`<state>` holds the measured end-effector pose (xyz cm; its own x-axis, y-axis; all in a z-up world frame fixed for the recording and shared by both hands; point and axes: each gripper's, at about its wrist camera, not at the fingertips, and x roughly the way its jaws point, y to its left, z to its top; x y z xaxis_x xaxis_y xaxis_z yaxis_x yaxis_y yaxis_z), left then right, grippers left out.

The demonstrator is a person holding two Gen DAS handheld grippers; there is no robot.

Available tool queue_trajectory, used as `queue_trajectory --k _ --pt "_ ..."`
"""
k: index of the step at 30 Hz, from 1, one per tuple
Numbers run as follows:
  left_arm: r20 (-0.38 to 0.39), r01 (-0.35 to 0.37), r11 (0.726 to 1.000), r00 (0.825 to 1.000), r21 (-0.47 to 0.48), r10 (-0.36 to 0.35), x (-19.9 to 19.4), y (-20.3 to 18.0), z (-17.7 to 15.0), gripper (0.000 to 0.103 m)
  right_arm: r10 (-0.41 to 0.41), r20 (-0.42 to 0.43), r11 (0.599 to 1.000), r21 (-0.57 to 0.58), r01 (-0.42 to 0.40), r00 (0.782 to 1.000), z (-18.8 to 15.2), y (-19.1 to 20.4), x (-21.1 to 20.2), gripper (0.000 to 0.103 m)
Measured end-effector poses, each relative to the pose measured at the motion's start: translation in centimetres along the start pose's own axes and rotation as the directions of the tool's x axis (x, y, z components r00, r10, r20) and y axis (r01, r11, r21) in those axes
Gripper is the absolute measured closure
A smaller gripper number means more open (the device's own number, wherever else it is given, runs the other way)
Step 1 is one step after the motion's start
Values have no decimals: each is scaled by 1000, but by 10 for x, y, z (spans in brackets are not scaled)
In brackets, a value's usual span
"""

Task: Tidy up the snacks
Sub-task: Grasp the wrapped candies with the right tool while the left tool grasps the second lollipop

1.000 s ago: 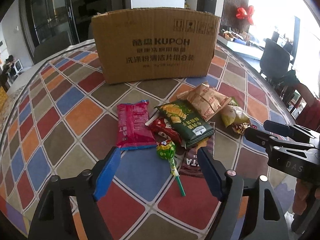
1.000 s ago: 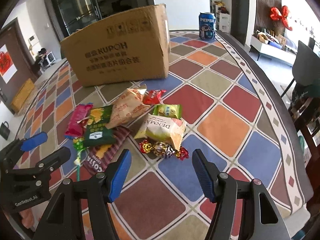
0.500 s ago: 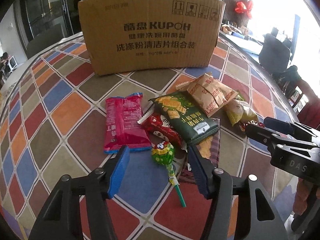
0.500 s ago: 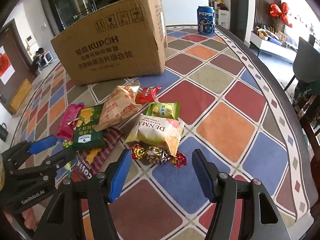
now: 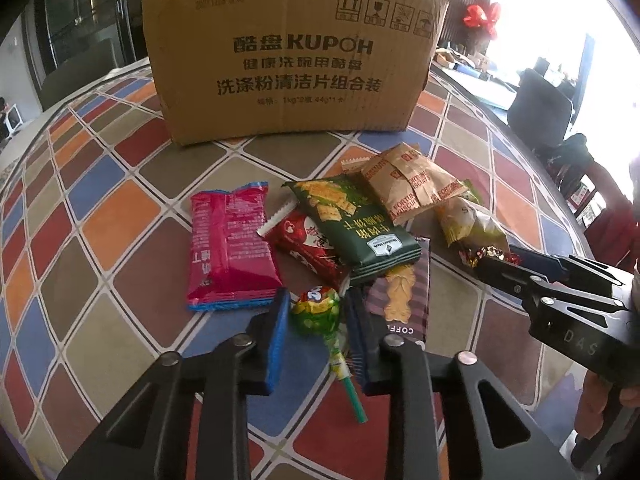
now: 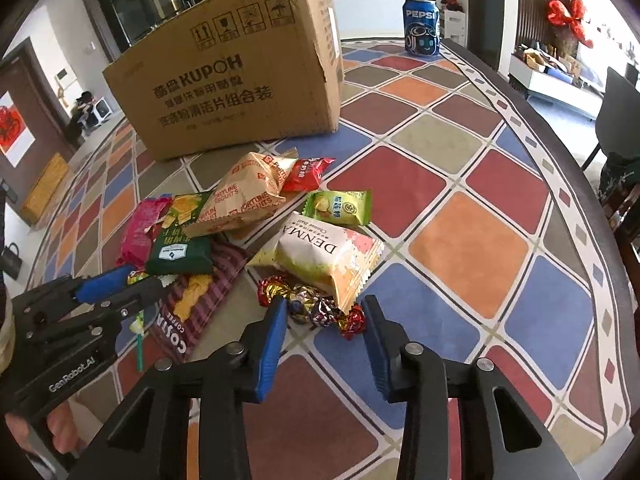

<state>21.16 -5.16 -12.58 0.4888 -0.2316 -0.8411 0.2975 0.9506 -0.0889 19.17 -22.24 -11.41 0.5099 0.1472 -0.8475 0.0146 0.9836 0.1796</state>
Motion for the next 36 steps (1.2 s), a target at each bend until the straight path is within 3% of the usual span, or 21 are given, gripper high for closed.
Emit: queue_trajectory --k 14,18,27,28,30,36 --pt "5 22 1000 1000 -11 -22 -9 -4 -5 77 80 -25 997 -21 -81 996 -11 14 -10 82" --pt "12 19 1000 1000 -24 -19 -12 -1 -5 77 113 -62 993 -13 -114 992 -13 16 -5 82" --pt "15 8 999 1000 -51 -7 -13 8 -4 77 115 -50 992 -42 -117 992 -5 25 1 81" --pt "16 8 999 1000 -53 -7 -13 8 -4 77 114 -51 993 -37 -116 992 -3 25 3 80" --pt "14 11 998 1000 -56 -10 -12 9 -4 77 113 -52 993 -32 -115 992 -1 24 5 69" --pt "11 10 998 1000 -59 -10 -11 10 -4 77 101 -25 993 -59 -102 995 8 28 9 68"
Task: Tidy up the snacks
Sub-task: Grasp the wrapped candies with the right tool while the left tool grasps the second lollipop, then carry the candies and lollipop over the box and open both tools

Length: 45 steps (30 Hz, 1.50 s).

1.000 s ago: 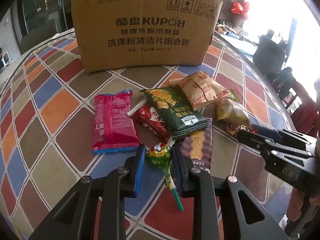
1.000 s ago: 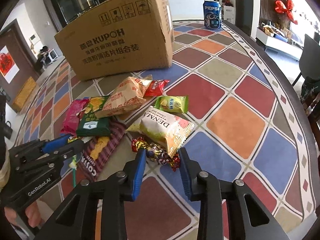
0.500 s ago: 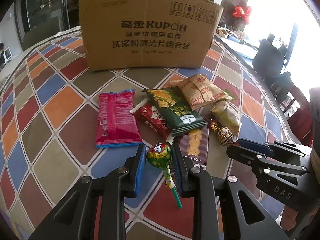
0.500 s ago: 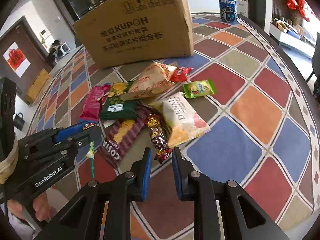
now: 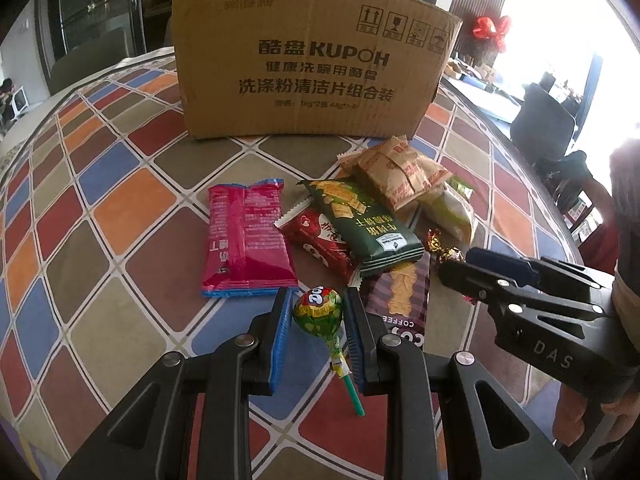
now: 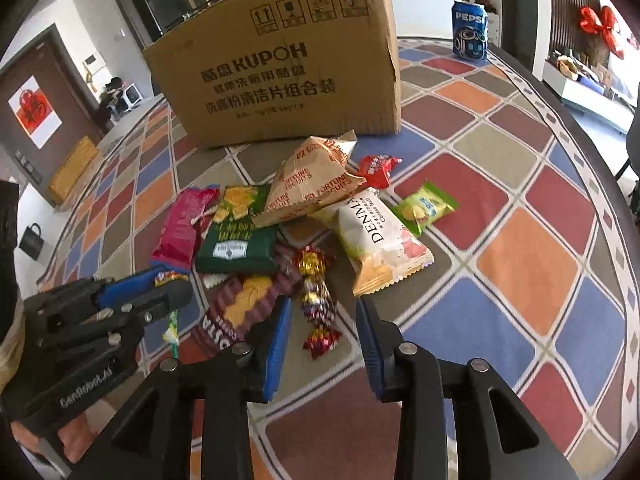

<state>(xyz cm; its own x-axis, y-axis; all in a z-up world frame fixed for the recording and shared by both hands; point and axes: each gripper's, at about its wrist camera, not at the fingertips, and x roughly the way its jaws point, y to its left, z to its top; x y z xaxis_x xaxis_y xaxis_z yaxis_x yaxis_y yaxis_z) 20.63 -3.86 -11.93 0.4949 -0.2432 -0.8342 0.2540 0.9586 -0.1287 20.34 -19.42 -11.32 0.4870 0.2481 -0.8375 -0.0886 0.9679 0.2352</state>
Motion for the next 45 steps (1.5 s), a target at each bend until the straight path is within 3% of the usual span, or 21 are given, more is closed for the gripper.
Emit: queue_trajectory --k 5,9,20,27,38,45 --pt "2 -1 1000 1000 -2 1 0 1 0 77 -15 2 1000 -18 15 1000 4 2 4 69" --pt "3 4 1000 1000 2 -4 -1 -1 0 77 -8 -11 1000 -25 8 1000 3 1 6 83" --pt "60 10 1000 998 16 -11 -24 -8 3 77 26 28 999 -26 -25 999 -4 8 -16 85" --pt "116 11 1000 993 24 -14 -46 -12 10 77 44 99 998 -58 -38 994 1 20 -42 85" --pt "235 -14 999 972 37 5 -79 -12 39 77 60 212 994 -100 -39 976 29 30 -72 85" --pt "330 -43 998 944 52 24 -101 -13 68 77 68 291 993 -111 -37 954 60 33 -88 85"
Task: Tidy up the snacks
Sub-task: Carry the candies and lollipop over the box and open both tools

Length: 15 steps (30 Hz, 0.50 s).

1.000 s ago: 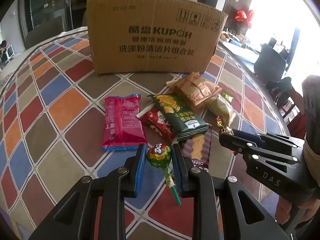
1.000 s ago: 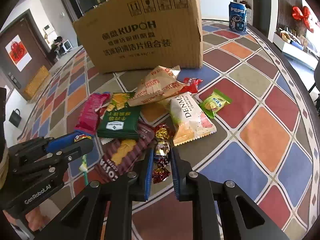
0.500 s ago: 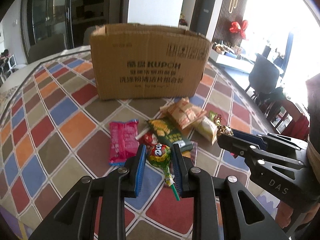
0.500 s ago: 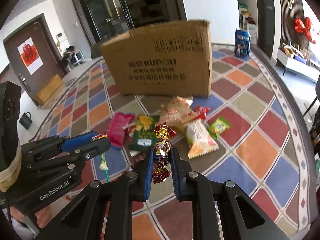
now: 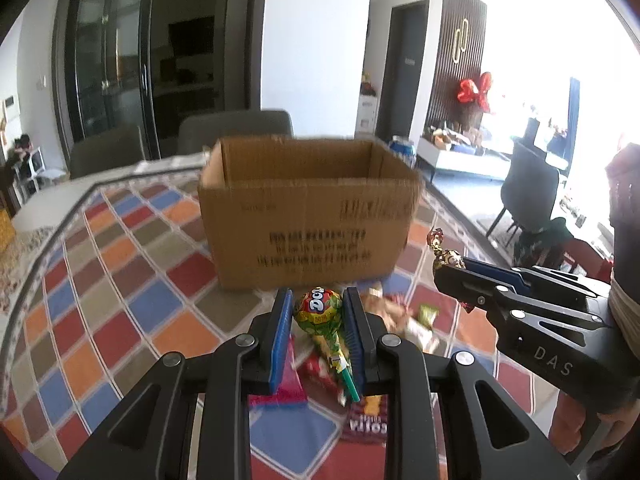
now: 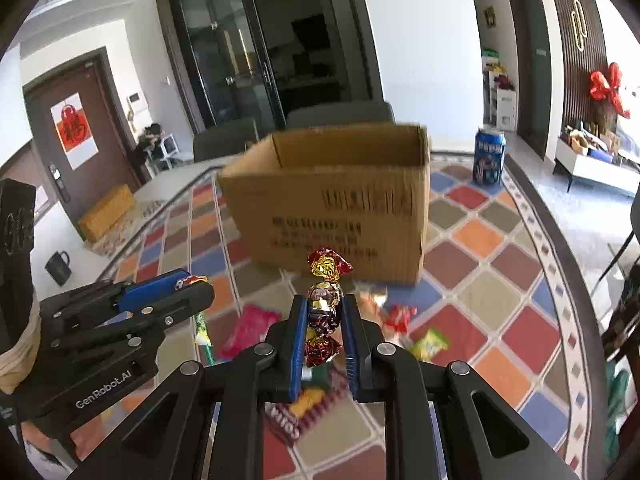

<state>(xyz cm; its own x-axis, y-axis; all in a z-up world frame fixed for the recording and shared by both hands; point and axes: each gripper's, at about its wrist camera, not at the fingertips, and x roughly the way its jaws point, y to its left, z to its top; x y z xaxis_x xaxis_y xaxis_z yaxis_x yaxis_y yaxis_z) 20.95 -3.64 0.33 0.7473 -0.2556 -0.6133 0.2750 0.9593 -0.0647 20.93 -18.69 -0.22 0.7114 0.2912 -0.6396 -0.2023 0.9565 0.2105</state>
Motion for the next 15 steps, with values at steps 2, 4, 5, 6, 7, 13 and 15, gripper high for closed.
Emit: queue_trajectory --k 2,4,5,6,7,13,15 --pt "23 -4 1000 1000 7 4 -2 0 9 77 5 21 1000 -2 -5 1000 9 0 -2 85" --pt "50 -11 1000 999 15 11 -5 1 21 77 8 44 1000 -9 -8 999 20 1 -4 85" --pt "61 -15 1000 998 18 14 -6 1 25 77 10 58 1000 -12 -9 998 25 2 -5 85" --pt "73 -20 1000 997 21 18 -7 2 30 77 12 70 1000 -17 -11 997 32 2 -6 85" --pt "87 -25 999 996 24 23 -8 3 38 77 14 81 1000 -18 -12 997 38 2 -7 85" --pt "107 -21 1000 994 13 19 -2 13 73 77 23 125 999 -35 -18 992 74 6 -7 85" --pt "115 -26 1000 993 16 24 -1 14 82 77 21 138 999 -44 -15 990 86 7 -6 85"
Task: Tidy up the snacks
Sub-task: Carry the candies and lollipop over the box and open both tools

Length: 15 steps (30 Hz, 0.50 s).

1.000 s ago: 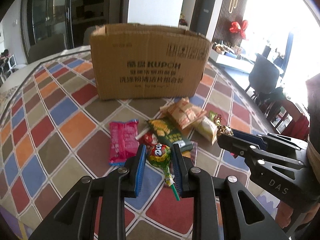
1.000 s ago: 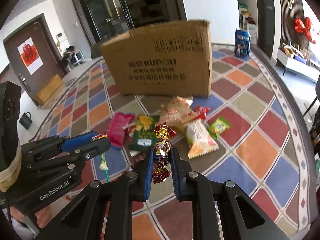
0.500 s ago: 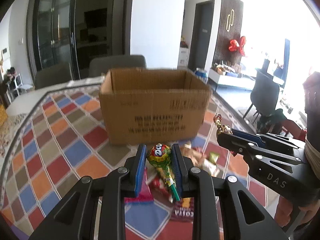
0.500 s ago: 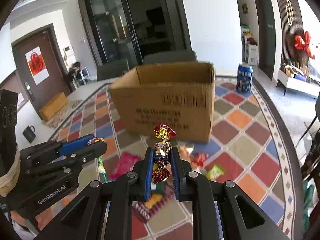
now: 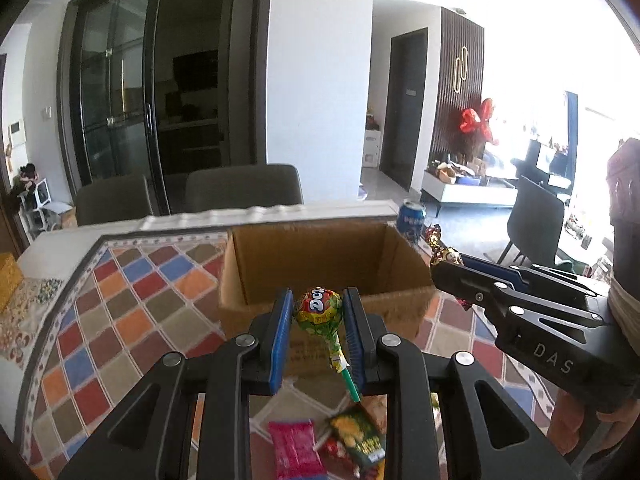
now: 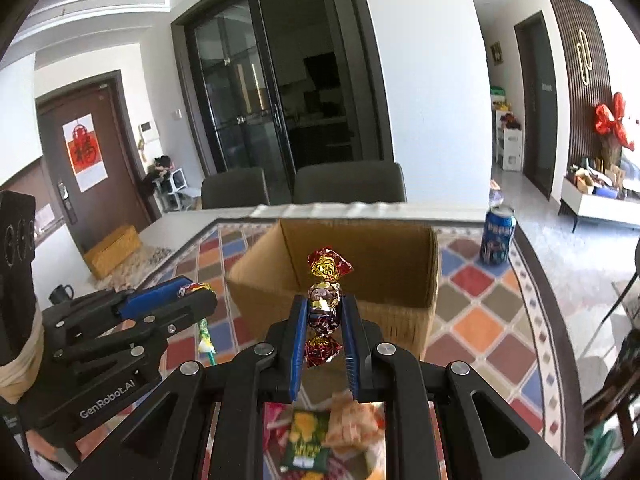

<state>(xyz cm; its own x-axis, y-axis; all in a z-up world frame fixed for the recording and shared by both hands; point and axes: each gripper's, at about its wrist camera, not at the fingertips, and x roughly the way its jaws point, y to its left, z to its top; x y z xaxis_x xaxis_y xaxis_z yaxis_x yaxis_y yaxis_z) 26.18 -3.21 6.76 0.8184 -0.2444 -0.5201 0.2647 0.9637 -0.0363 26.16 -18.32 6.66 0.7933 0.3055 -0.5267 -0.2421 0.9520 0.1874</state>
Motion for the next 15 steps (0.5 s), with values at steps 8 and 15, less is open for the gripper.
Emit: queue_trajectory --k 8,15 --pt "1 -14 1000 1000 9 14 23 13 39 77 -1 16 1000 -26 2 1000 38 0 17 85" --pt "-57 -13 1000 998 -1 13 56 25 65 77 -4 -50 1000 -28 2 999 55 -7 49 85"
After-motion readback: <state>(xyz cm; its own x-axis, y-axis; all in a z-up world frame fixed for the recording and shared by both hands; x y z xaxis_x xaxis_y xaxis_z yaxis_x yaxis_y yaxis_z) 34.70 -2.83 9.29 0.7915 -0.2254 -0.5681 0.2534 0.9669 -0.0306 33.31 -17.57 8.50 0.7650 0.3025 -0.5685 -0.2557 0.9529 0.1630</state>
